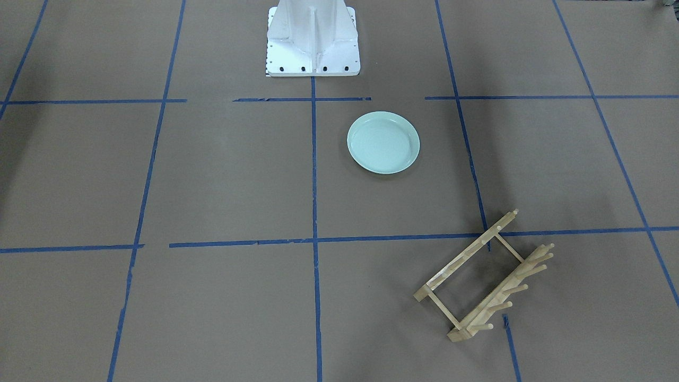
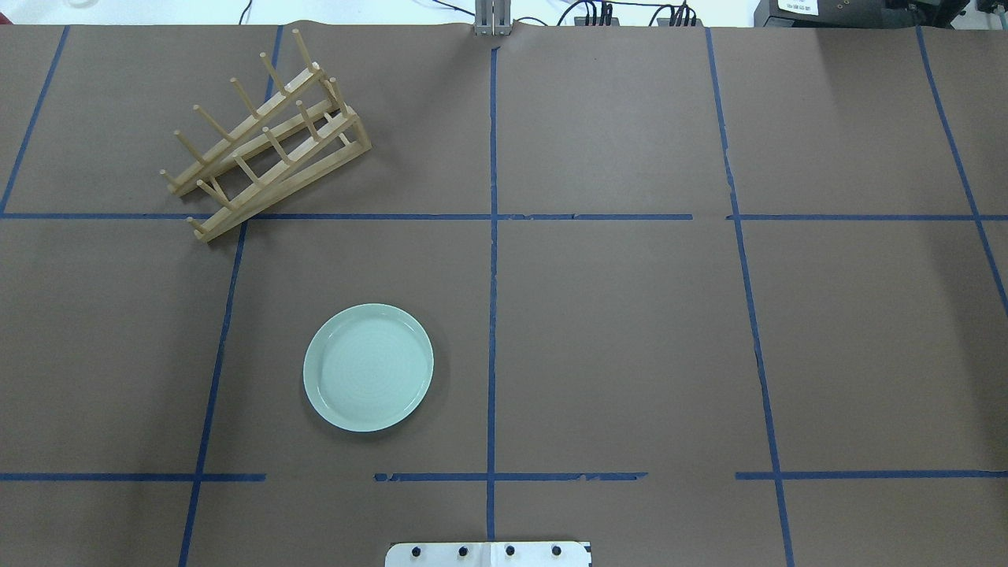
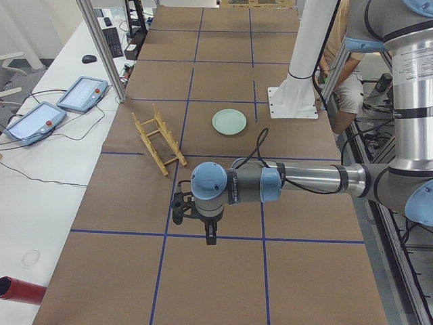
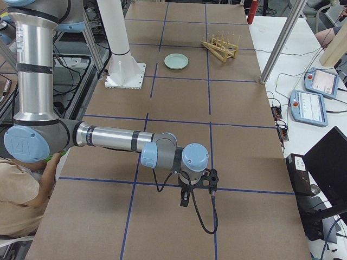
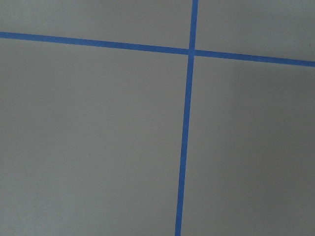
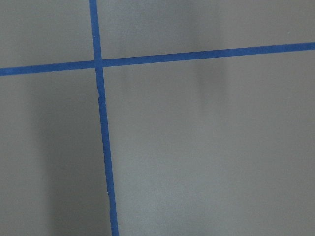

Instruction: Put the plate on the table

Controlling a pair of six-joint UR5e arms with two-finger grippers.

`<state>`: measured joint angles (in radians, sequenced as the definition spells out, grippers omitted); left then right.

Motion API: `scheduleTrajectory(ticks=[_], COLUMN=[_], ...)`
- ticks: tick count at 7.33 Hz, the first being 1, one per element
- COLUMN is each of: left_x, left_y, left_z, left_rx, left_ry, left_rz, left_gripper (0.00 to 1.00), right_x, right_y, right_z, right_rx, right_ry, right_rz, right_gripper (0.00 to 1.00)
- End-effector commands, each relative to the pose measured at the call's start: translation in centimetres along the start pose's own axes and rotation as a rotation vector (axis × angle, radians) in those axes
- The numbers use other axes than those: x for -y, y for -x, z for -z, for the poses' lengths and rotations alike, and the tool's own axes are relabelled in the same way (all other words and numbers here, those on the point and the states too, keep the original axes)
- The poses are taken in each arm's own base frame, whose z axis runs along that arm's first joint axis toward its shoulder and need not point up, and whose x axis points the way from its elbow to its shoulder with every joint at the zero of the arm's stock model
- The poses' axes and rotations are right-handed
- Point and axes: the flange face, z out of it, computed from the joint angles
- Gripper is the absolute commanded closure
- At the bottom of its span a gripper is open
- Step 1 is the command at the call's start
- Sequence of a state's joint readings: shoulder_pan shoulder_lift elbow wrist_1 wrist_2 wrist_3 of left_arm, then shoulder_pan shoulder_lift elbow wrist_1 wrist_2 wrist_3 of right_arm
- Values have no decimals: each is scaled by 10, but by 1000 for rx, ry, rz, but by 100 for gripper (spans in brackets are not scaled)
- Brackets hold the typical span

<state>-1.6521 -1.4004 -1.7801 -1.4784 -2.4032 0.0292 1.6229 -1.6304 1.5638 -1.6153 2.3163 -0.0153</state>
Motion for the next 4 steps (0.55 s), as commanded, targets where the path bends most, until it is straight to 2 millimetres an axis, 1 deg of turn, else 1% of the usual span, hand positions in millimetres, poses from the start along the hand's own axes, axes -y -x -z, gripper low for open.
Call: scheduleTrajectory(ticks=[1, 2, 4], left_x=[1, 2, 16], left_y=[-3, -6, -3], left_z=[-7, -4, -5], left_rx=[3, -7, 6], left_ry=[11, 5, -60], left_rz=[-11, -15, -86], left_gripper=[0, 0, 0], right_x=[0, 0, 0], right_y=[0, 0, 0], right_z=[0, 0, 0], right_rx=[0, 0, 0], right_ry=[1, 1, 1], right_rz=[-1, -1, -1], right_gripper=[0, 0, 0])
